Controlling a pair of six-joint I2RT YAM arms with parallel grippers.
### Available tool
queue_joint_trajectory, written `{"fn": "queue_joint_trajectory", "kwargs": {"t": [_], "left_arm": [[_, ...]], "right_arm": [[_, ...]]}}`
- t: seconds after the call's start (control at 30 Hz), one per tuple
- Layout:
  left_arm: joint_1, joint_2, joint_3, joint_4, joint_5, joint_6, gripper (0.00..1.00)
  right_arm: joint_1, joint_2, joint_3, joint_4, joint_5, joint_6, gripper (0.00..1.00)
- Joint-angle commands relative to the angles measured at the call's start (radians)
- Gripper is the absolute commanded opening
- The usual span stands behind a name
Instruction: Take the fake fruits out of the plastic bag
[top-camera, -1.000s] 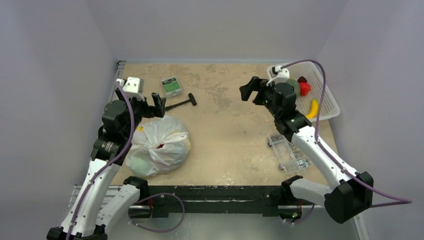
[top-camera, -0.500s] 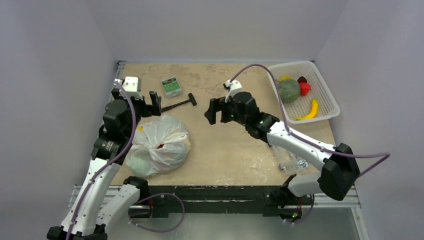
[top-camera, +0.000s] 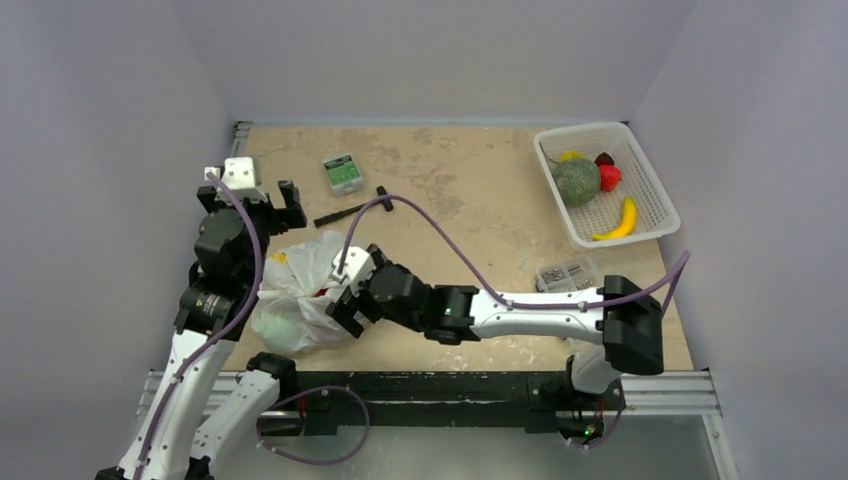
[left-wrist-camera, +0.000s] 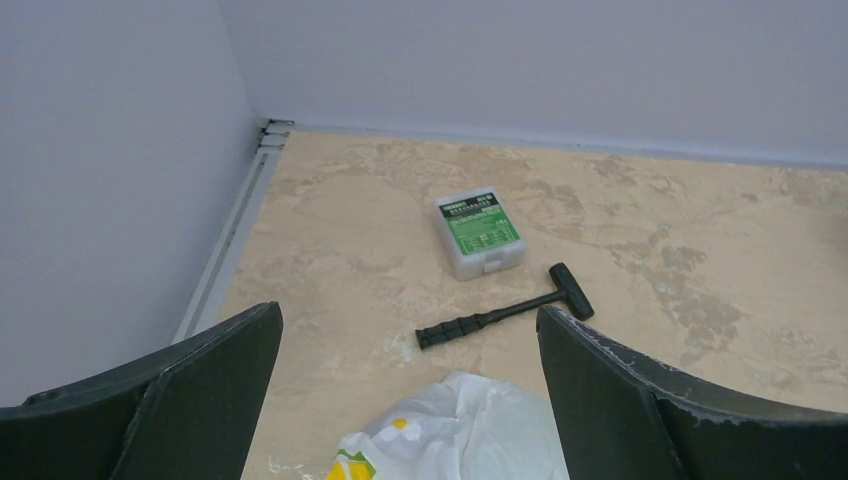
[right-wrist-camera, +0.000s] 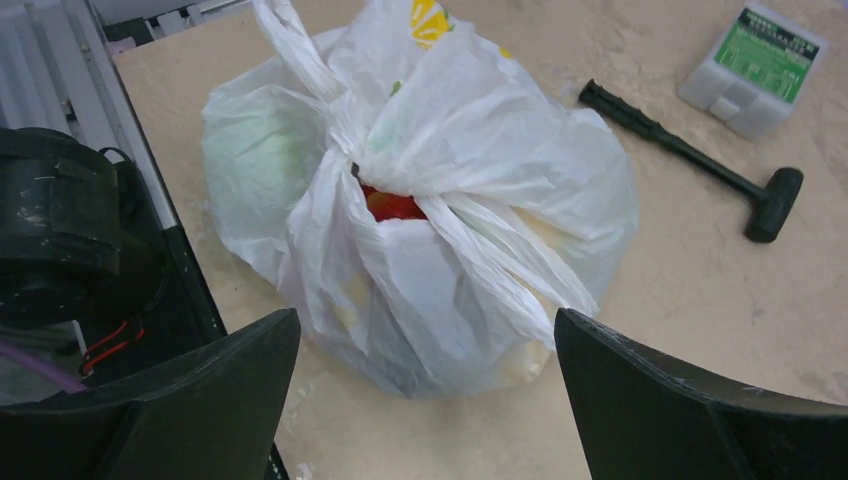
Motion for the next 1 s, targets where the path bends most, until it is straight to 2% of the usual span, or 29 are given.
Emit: {"fn": "queue_joint_trajectory", "kwargs": {"t": [0.0,0.27,0.53,0.63,0.73,0.8,0.87,0.97], "left_arm": [[-0.006,-0.017,0.006,0.037,-0.135,0.028,1.00],[-0.006,-0.004,-0.008,0.051,-0.195,0.042,1.00],[-0.006,0.022,-0.009,0.057,-0.210,0.070,1.00],[-0.006,0.020,-0.022,0.077,-0.200,0.083,1.00],[-0.006,0.037,-0.010,0.065,-0.186,0.081,1.00],[-0.006,0.042,-0.006,0.059,-0.163,0.077,1.00],[-0.006,0.047,-0.007,0.062,-0.148,0.075,1.00],[-0.006,0.067,0.004,0.048,-0.125,0.072,1.00]], "right_arm": [[0.084,0.076,0.108,0.071,0.154,-0.169,0.99],[0.188,0.253,0.192,0.182,0.266,-0.290,0.99],[0.207,0.413,0.250,0.294,0.385,-0.390,0.99],[0.208,0.477,0.305,0.274,0.455,-0.385,0.99],[0.208,0.489,0.285,0.300,0.474,-0.362,0.98],[0.208,0.473,0.245,0.319,0.472,-0.347,0.93],[0.207,0.456,0.213,0.321,0.475,-0.332,0.84],[0.202,0.431,0.146,0.369,0.482,-0.333,0.63]]}}
